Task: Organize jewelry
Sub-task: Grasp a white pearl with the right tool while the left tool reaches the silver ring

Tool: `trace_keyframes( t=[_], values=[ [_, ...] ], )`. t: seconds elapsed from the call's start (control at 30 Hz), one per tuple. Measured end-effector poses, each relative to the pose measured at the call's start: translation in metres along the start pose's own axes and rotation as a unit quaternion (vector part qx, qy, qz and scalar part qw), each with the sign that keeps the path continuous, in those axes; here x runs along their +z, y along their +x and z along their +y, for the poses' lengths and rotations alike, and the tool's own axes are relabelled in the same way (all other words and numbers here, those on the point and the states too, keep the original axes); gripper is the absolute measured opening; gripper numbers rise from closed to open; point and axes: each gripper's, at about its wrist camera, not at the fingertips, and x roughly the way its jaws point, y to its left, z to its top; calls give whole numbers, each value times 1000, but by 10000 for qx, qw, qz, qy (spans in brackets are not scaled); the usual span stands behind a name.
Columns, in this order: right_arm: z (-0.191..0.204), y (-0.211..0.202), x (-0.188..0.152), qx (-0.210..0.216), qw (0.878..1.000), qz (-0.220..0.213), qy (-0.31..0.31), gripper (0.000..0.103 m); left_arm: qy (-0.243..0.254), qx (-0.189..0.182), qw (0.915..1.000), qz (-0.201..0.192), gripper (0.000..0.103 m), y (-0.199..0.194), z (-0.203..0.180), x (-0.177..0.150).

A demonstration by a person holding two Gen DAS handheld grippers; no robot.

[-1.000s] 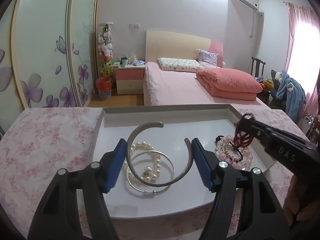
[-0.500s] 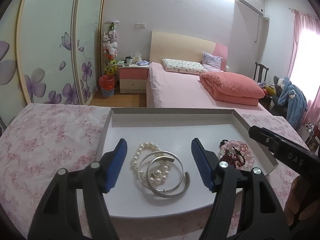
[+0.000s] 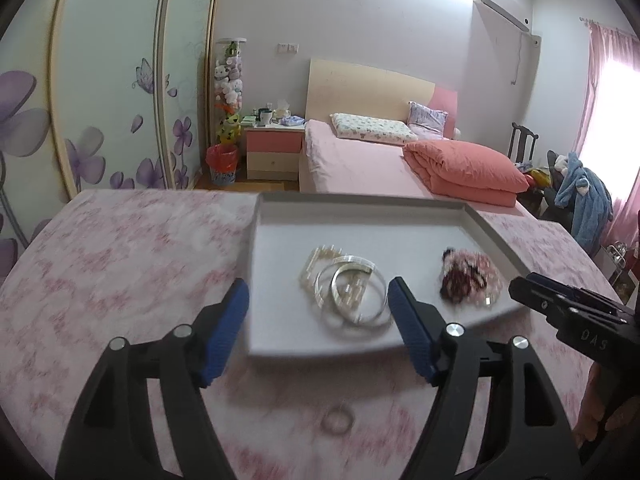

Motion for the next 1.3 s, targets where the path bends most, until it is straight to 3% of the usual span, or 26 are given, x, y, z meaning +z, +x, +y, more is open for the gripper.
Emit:
trace_keyframes(
  t=[0.33, 0.63, 0.93, 1.3],
  values=[
    [23, -3, -45, 124, 9968, 720, -318, 39, -6, 170, 9994, 302, 79, -40, 26, -43],
    [50, 21, -46, 150, 9938, 1001, -456, 37, -313, 419, 9982, 309, 80, -55, 56, -52],
    [61, 41, -43, -243, 9909, 1143, -669, 14, -400, 473, 9976, 305, 80, -59, 63, -54],
    [31, 21, -52, -745, 9896, 1050, -636, 14, -69, 217, 9985, 489, 81, -50, 33, -55]
  ],
)
